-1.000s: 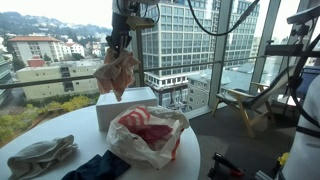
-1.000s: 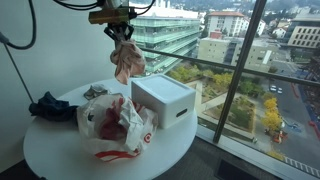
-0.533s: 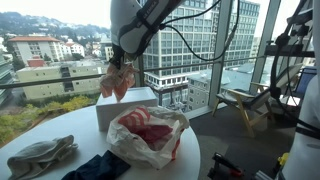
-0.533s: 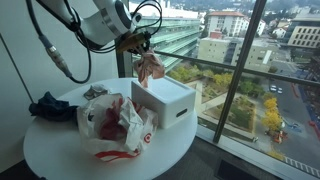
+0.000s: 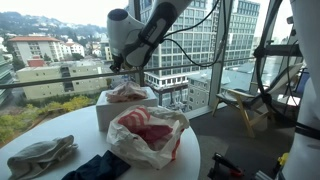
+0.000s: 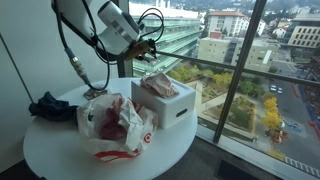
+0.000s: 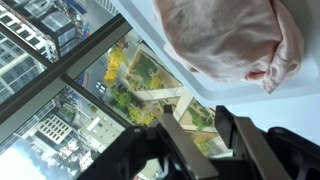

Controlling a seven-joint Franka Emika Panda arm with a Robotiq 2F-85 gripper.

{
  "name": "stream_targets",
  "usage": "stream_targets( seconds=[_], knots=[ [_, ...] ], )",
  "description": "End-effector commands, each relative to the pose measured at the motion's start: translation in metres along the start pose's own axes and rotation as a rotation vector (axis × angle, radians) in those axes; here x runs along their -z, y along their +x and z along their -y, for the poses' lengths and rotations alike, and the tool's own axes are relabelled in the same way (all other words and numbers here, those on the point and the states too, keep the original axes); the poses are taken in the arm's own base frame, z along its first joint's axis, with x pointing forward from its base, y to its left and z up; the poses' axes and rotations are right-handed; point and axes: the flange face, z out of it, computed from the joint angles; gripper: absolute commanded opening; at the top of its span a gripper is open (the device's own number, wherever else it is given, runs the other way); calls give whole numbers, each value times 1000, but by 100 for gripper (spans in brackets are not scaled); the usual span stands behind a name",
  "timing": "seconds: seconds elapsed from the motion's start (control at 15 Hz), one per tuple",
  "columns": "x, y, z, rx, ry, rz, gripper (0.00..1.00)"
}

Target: Remove the shirts from the plastic bag.

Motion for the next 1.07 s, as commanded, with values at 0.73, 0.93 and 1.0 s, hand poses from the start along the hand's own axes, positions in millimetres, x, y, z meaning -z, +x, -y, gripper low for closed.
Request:
stream_targets(
  seconds=[0.73,0.93,1.0],
  knots=[
    [131,-159,45,90,444,422,100],
    [125,-207,67,129,592,566,100],
    [125,-218,79,153,647,594,100]
  ],
)
